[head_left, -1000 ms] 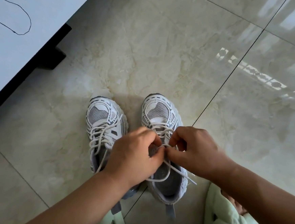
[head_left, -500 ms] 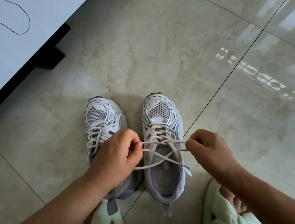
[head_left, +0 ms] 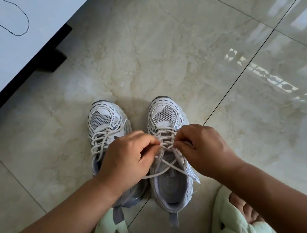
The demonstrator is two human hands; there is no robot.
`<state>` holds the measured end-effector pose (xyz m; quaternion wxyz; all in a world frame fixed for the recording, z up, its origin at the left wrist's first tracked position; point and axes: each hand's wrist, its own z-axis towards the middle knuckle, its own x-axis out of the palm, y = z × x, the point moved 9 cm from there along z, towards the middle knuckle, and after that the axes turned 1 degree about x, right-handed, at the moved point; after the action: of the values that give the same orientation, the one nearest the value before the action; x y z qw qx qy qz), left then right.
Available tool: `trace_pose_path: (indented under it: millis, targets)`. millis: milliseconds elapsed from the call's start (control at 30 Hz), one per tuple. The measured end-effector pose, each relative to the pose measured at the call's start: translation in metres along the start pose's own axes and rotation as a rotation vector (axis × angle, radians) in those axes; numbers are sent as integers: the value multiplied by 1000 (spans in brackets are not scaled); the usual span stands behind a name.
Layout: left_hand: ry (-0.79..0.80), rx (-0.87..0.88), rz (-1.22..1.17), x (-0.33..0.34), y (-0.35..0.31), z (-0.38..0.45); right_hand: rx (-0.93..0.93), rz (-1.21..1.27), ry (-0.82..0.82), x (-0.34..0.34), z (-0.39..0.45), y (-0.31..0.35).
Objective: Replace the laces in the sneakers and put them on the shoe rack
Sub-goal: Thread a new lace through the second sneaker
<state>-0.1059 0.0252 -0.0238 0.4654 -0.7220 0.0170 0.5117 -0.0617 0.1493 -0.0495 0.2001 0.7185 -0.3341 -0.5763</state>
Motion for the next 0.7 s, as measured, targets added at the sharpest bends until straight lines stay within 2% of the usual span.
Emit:
trace_pose_path:
  millis: [133,333,467,600,700]
  targets:
    - [-4,-18,78,-3,6,-11,33,-156,-59,-9,-8,-12]
    - [-66,-2,83,-10,5,-14,71,-114,-116,-8,-19,-19]
    - [-110,120,153,-11,-11,-24,-119,-20,-142,-18,-26,4]
    - [-52,171,317,7,-13,-32,-257,-167,-91,-3,-38,18]
    - [-52,148,339,10,-8,-34,-300,-246,-87,5,-43,17]
